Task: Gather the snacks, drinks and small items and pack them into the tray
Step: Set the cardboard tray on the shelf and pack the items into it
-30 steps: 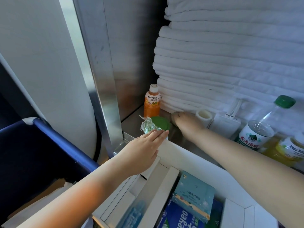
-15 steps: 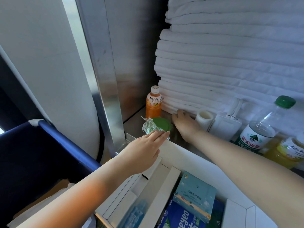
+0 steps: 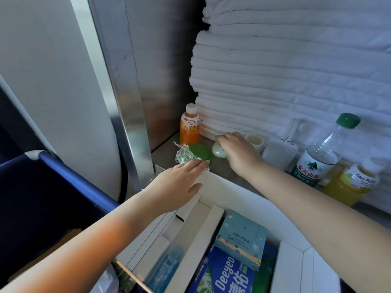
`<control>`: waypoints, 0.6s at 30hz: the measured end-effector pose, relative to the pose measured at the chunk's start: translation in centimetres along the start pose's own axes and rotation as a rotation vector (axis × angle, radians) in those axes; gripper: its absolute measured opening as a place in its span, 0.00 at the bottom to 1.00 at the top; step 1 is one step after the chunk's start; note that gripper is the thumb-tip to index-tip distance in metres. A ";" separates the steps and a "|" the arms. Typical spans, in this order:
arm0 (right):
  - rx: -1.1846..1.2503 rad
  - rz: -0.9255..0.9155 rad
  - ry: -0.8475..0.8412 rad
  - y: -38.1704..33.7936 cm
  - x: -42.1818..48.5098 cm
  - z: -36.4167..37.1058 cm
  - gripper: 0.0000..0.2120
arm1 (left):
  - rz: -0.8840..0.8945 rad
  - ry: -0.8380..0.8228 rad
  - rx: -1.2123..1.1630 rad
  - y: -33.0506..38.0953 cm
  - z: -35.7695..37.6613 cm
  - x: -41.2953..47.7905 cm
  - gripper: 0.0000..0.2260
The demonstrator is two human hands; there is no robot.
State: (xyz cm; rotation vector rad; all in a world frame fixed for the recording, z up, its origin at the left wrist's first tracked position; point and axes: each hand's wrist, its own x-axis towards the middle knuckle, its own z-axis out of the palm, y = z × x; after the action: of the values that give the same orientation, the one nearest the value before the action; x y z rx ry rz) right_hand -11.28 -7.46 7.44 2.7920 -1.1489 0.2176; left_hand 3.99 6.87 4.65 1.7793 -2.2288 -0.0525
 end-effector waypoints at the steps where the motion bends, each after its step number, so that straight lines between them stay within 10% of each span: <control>1: 0.019 0.001 0.028 0.0 -0.6 -0.5 0.26 | -0.001 0.000 0.003 0.1 -0.1 0.0 0.26; 18: 0.307 -0.383 0.173 -1.8 -11.2 -4.5 0.26 | 0.003 0.128 -0.236 4.0 -3.1 -0.5 0.33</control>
State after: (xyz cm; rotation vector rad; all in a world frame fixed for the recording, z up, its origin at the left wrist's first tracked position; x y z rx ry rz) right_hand -18.29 2.21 9.80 3.1052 -0.5671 0.6283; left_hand 1.02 8.72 8.32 1.6077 -2.0424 -0.1877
